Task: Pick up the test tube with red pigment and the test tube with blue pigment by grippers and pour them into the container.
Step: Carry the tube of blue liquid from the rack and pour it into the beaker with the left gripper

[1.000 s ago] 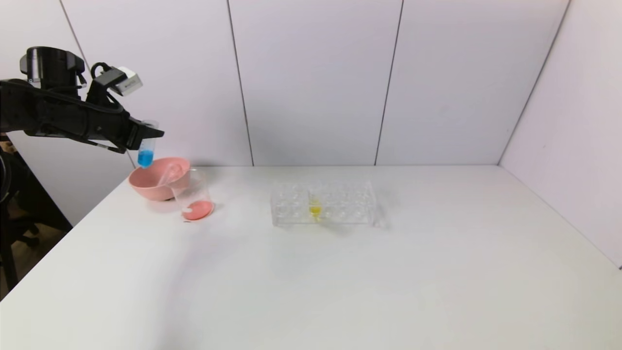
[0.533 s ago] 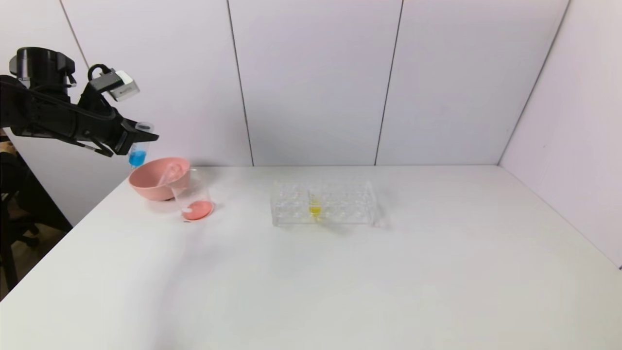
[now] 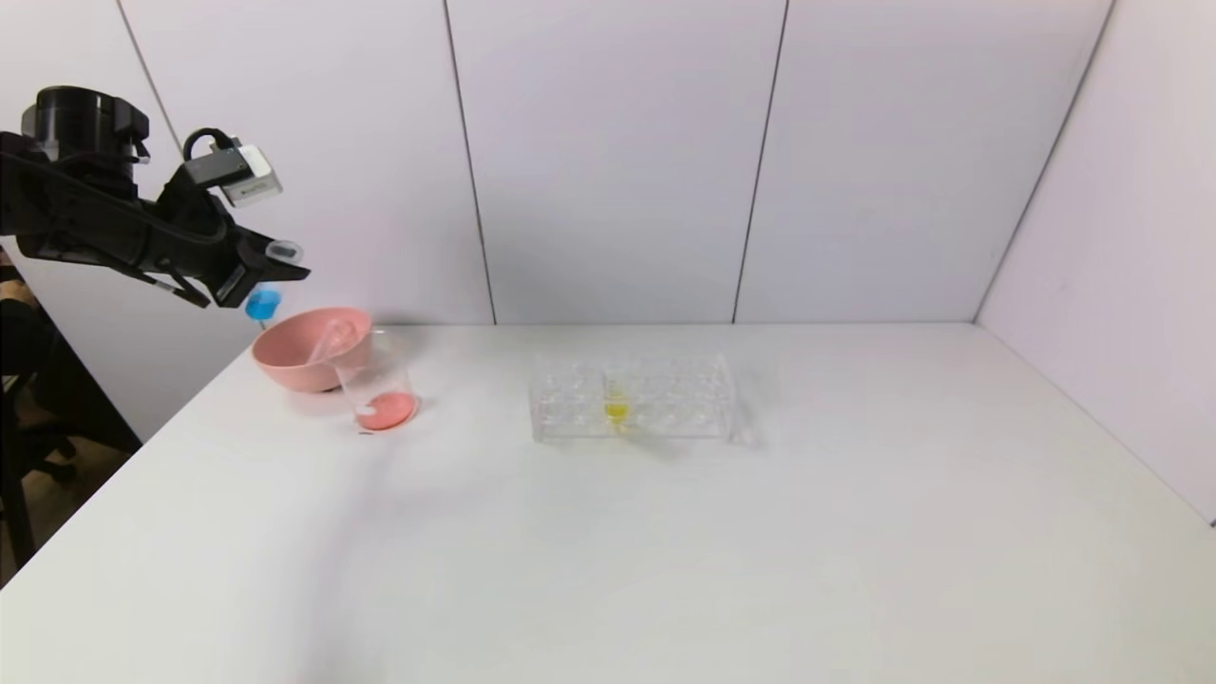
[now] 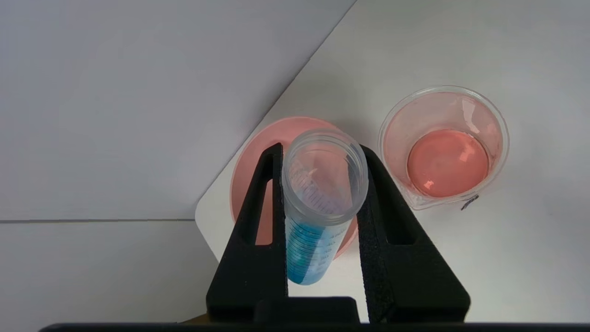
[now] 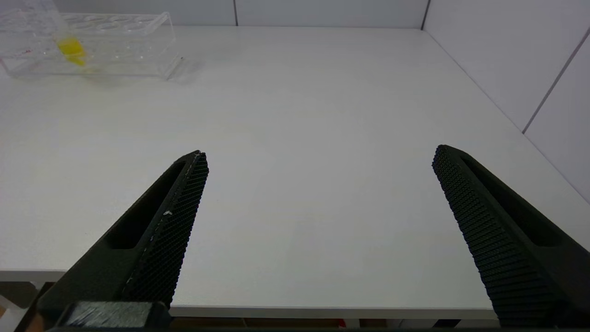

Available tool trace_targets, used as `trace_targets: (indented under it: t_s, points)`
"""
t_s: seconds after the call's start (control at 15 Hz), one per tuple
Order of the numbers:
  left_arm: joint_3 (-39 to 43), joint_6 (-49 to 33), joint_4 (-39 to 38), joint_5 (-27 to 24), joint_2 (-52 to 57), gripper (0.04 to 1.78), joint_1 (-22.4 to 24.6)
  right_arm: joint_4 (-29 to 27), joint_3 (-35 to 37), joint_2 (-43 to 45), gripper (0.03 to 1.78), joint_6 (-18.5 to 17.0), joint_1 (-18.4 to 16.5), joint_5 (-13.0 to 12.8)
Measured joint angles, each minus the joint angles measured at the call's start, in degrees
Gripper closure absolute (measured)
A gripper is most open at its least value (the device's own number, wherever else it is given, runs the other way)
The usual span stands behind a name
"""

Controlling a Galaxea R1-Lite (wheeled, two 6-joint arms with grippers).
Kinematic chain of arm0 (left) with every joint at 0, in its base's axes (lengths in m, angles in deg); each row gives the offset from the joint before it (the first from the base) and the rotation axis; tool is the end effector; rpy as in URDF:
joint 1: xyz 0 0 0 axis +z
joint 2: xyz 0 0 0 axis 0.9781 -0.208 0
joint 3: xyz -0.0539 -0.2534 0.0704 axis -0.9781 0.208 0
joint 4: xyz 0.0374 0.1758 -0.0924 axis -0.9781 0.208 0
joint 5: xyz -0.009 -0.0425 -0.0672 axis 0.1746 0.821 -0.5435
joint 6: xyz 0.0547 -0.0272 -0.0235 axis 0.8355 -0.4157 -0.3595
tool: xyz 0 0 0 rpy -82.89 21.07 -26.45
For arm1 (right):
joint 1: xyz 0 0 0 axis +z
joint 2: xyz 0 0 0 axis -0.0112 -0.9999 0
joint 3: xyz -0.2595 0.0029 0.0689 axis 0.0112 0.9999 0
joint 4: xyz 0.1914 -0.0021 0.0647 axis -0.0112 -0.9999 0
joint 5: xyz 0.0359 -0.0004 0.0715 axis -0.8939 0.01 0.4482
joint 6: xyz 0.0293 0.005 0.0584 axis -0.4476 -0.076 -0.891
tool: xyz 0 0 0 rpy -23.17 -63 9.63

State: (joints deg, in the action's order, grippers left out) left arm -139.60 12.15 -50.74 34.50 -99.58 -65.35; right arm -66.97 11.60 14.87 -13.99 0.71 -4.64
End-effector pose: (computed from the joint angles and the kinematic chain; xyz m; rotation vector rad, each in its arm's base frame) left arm 0.4222 0.0610 0.2159 0.7228 0.3355 -0.5163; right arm 0.0644 0.0001 0.0747 -0.0001 0.0057 0.0013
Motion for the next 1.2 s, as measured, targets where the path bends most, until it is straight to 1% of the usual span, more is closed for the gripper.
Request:
trace_targets:
  t_s: [0.27,0.6,0.8,1.2]
  points:
    - [-0.7,7.0,1.4,0.0,-0.3,1.37,0.2,0.0,0.0,0.0,0.04,0.0,0.0,0.0]
    - [-1.1,12.6,2.1,-0.3,-0.6,1.37,0.2,0.0,0.0,0.0,0.04,0.0,0.0,0.0]
    - [-1.2,13.4,2.1,-4.7,-0.7,1.37,0.2,0.0,0.0,0.0,0.04,0.0,0.0,0.0]
    - [-2.0,19.5,3.5,-5.4,-1.1,1.37,0.3,0.0,0.0,0.0,0.04,0.0,0.0,0.0]
